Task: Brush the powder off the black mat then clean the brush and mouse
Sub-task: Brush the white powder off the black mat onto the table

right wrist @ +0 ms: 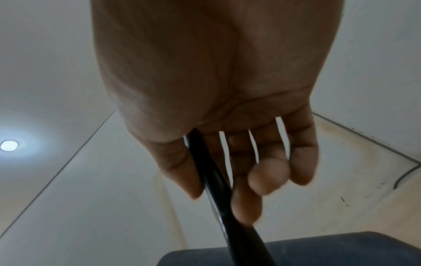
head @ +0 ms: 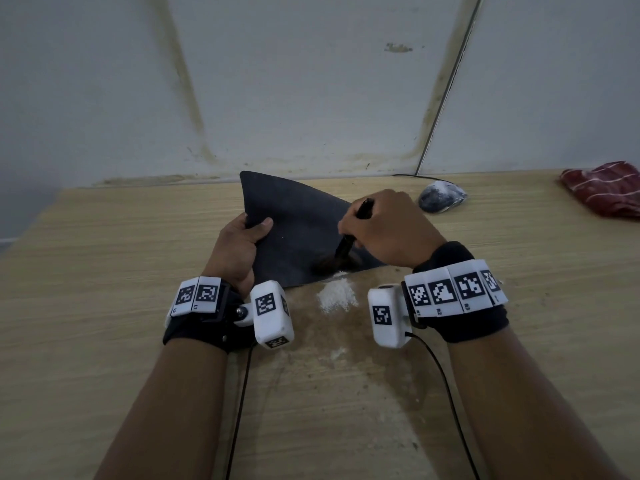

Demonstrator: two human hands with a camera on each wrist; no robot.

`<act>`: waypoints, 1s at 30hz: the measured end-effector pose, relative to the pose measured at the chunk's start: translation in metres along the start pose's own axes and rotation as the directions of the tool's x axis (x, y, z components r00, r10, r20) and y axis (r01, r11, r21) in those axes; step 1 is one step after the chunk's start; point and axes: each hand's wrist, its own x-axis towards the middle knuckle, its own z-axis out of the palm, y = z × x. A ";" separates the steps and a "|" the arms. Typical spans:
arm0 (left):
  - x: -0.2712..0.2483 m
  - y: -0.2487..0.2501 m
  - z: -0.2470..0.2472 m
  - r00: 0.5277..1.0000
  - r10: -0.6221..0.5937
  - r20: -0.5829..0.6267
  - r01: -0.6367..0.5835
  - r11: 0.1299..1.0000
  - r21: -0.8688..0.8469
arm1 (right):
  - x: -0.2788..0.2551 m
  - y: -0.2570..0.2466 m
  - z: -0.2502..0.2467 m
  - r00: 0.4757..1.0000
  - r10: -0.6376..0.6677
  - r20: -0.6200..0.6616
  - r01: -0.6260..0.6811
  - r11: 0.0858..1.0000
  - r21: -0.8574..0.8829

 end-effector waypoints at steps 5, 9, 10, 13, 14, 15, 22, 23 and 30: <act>-0.001 0.002 0.002 1.000 0.014 -0.010 -0.014 1.000 -0.003 | -0.001 -0.007 -0.002 0.998 -0.010 -0.063 0.014 0.998 0.069; -0.001 0.002 0.001 1.000 0.018 -0.022 -0.018 1.000 -0.004 | 0.002 -0.003 0.002 0.994 -0.009 -0.105 0.011 1.000 0.018; -0.002 0.001 0.002 0.999 0.016 -0.028 -0.016 1.000 -0.007 | 0.001 -0.002 0.002 0.997 -0.002 -0.071 0.002 1.000 -0.001; -0.003 0.003 0.003 0.999 0.022 -0.039 -0.023 1.000 -0.013 | -0.001 -0.005 0.001 1.000 0.007 -0.023 -0.007 1.000 0.028; -0.003 0.003 0.003 0.999 0.026 -0.042 -0.026 1.000 -0.010 | -0.001 -0.007 -0.001 0.999 0.007 -0.054 -0.004 0.999 0.053; -0.004 0.003 0.003 0.999 0.027 -0.043 -0.028 1.000 -0.012 | -0.001 -0.008 -0.001 0.996 0.007 -0.094 0.000 0.997 0.072; -0.006 0.004 0.004 0.998 0.035 -0.052 -0.037 0.999 -0.026 | 0.000 -0.006 0.004 0.998 0.036 -0.045 -0.036 0.999 0.017; -0.005 0.005 0.004 0.998 0.035 -0.053 -0.036 0.999 -0.030 | 0.000 -0.007 0.003 0.997 0.041 -0.063 -0.038 0.998 0.042; -0.005 0.005 0.003 0.998 0.035 -0.049 -0.036 0.999 -0.018 | 0.002 -0.003 0.004 0.995 0.060 -0.086 -0.060 0.998 0.001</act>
